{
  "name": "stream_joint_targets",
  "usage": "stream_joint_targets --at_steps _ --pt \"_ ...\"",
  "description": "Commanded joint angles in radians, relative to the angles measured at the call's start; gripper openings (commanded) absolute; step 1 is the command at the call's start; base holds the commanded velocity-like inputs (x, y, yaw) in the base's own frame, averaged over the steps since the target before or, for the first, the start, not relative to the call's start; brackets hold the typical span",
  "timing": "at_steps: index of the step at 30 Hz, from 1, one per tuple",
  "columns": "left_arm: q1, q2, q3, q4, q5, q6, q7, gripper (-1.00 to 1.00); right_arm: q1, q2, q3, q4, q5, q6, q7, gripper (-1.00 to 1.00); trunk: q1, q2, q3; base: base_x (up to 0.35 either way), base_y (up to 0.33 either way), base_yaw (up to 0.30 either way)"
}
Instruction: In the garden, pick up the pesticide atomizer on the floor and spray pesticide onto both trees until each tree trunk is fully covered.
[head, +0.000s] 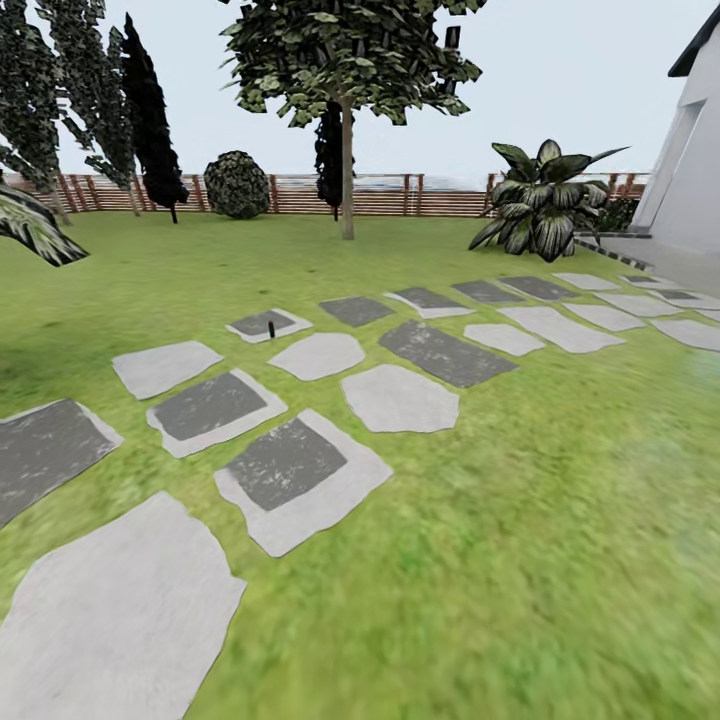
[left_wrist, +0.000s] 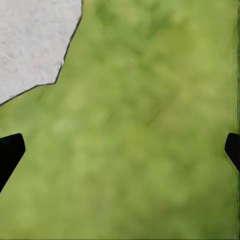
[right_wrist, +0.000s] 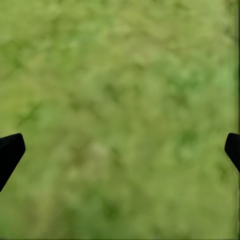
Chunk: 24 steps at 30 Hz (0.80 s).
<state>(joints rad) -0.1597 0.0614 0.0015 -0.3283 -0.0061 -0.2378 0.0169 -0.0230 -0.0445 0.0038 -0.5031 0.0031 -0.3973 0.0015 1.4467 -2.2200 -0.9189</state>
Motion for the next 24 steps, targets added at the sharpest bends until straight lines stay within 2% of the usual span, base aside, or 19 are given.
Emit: stream_joint_targets --at_steps 1,24 --pt "0.0 0.0 0.0 0.0 0.0 0.0 0.0 1.0 0.0 0.0 0.0 0.0 0.0 0.0 0.0 1.0 0.0 0.0 0.0 0.306 -0.168 0.0" --pt "0.0 0.0 0.0 0.0 0.0 0.0 0.0 1.0 0.0 0.001 0.0 0.0 0.0 0.0 -0.003 1.0 0.0 0.0 0.0 0.305 -0.168 0.0"
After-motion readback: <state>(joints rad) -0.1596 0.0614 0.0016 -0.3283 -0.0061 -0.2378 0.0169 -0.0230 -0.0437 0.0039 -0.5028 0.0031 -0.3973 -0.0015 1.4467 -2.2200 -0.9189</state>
